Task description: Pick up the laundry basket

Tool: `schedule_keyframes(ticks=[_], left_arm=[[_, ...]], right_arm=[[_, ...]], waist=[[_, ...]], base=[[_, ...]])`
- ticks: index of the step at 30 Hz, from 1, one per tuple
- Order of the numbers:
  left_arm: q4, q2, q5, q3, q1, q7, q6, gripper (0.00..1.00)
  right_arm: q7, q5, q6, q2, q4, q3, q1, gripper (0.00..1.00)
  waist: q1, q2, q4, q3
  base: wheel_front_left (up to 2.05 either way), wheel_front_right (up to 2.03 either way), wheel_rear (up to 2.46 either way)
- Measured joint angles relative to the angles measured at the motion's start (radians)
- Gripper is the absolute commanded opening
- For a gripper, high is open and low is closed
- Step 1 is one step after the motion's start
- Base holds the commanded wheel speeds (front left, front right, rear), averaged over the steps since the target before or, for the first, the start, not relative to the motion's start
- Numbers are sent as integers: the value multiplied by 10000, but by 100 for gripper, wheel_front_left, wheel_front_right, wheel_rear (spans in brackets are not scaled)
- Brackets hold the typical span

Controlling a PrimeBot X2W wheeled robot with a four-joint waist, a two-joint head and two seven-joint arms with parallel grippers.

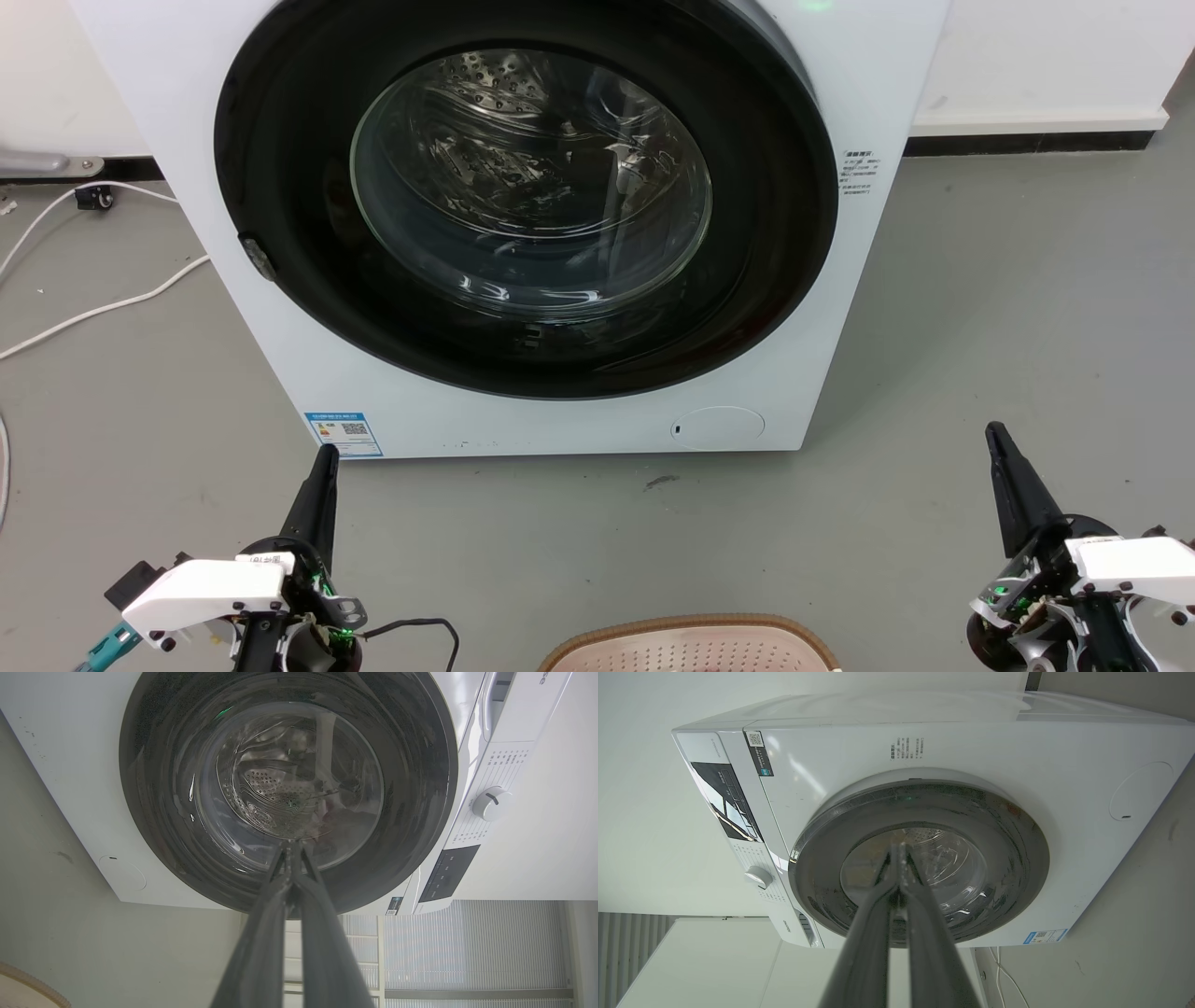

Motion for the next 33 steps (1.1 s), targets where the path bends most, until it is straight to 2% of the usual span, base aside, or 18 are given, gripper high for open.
schedule_keyframes(ticks=[22,23,33], left_arm=[[2,-12,4,21,-1,33,0,0],[56,-21,2,10,28,31,2,100],[100,-82,146,-370,296,-336,13,100]], right_arm=[[40,-46,0,29,2,-46,-2,0],[36,-44,0,35,58,-40,34,100],[-282,-146,0,75,109,157,323,100]], waist=[[0,0,0,0],[0,0,0,-1],[0,0,8,7]], base=[[0,0,0],[0,0,0],[0,0,0]])
